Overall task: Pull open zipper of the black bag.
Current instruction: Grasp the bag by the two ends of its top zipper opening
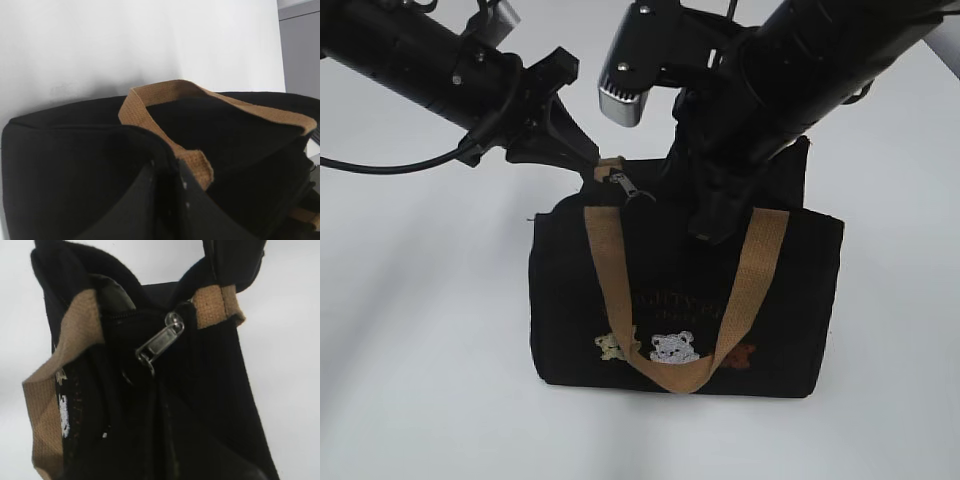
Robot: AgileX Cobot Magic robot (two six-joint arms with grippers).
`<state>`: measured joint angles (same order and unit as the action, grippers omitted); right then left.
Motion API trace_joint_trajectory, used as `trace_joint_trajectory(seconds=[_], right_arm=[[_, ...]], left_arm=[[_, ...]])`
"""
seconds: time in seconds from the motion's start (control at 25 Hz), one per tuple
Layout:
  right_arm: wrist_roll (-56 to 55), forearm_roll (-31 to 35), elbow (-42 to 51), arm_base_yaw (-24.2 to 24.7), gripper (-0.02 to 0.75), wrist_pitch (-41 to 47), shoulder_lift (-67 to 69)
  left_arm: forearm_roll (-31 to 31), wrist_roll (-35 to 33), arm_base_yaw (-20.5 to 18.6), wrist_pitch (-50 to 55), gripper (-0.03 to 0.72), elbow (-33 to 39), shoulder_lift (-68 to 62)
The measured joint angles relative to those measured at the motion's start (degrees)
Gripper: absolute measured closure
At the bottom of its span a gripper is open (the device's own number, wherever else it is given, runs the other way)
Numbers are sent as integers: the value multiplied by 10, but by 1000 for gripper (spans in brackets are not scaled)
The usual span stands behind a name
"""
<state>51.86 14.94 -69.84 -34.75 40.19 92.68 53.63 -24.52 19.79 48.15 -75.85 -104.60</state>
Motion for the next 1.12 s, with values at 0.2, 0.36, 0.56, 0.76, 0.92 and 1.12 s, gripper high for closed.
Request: trace_joint_trajectory(seconds=[0.2,0.36,0.56,0.76,0.92,1.12], right_arm=[[-17,-31,0,0,738,4,-21],[-20,-30,0,0,738,4,-24],[-6,19,0,0,701,4,-18],[5,42,0,0,567,-8,-10],[6,43,0,0,542,-14,-10],[6,44,0,0,538,-14,-10]], left_arm=[[0,0,0,2,659,0,0],[0,0,0,2,659,0,0],[0,0,0,2,659,0,0],[0,0,0,2,659,0,0],[0,0,0,2,659,0,0],[0,0,0,2,659,0,0]])
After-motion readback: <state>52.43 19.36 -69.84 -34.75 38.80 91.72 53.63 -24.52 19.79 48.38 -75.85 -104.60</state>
